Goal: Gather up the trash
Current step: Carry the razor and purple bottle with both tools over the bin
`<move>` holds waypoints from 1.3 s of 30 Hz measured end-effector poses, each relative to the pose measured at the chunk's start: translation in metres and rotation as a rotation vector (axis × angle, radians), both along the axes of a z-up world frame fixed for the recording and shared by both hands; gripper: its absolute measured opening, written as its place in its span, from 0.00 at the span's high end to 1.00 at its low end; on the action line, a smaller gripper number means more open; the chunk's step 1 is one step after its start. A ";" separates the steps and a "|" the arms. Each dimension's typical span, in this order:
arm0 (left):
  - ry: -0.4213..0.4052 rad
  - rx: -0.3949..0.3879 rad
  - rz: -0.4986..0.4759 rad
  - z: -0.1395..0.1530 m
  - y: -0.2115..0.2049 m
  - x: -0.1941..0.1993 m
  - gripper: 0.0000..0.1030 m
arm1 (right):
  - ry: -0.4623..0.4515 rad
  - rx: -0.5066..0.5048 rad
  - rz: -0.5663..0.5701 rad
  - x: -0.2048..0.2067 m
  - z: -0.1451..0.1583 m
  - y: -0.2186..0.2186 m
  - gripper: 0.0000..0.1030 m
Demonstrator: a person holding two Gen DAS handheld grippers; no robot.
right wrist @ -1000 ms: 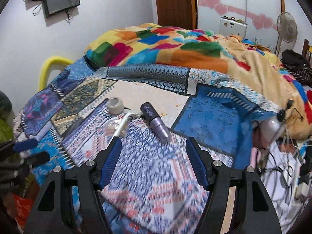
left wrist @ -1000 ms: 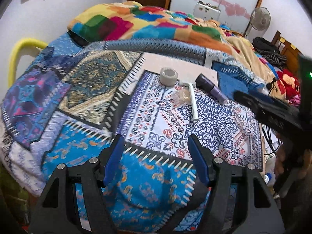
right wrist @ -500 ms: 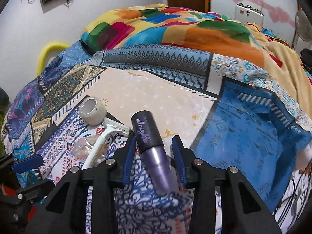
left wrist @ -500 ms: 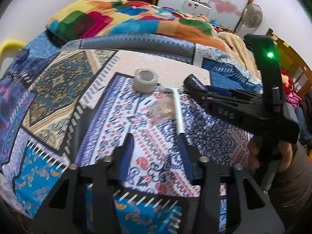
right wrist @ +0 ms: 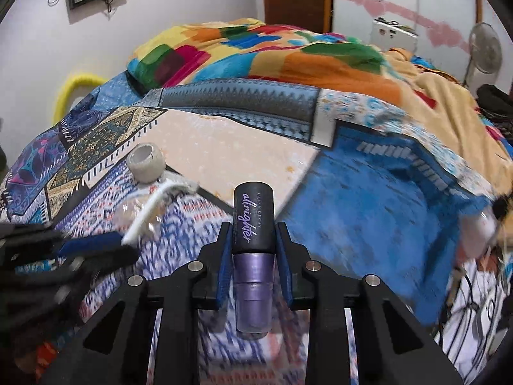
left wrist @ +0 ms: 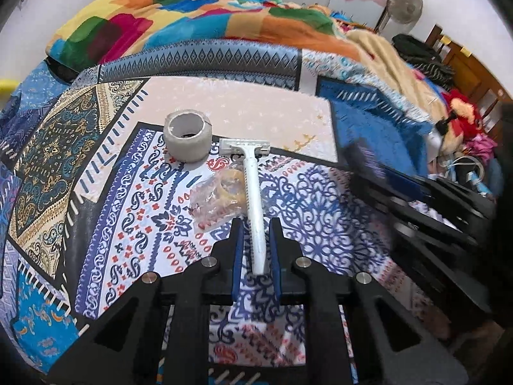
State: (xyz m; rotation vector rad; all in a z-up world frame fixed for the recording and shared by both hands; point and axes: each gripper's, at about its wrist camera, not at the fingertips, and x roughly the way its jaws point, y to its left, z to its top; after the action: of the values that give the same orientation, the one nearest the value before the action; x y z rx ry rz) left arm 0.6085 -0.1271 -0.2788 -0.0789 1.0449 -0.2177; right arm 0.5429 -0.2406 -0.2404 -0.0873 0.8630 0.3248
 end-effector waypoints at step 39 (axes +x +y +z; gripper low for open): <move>-0.393 0.039 0.073 0.243 0.032 -0.211 0.92 | -0.323 0.138 0.025 -0.178 0.215 0.012 0.77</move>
State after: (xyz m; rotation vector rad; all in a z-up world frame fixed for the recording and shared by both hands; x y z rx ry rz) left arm 0.3977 -0.0952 -0.0354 -0.0363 0.6533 -0.1391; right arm 0.3654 -0.2288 -0.0256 -0.0210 0.5186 0.3810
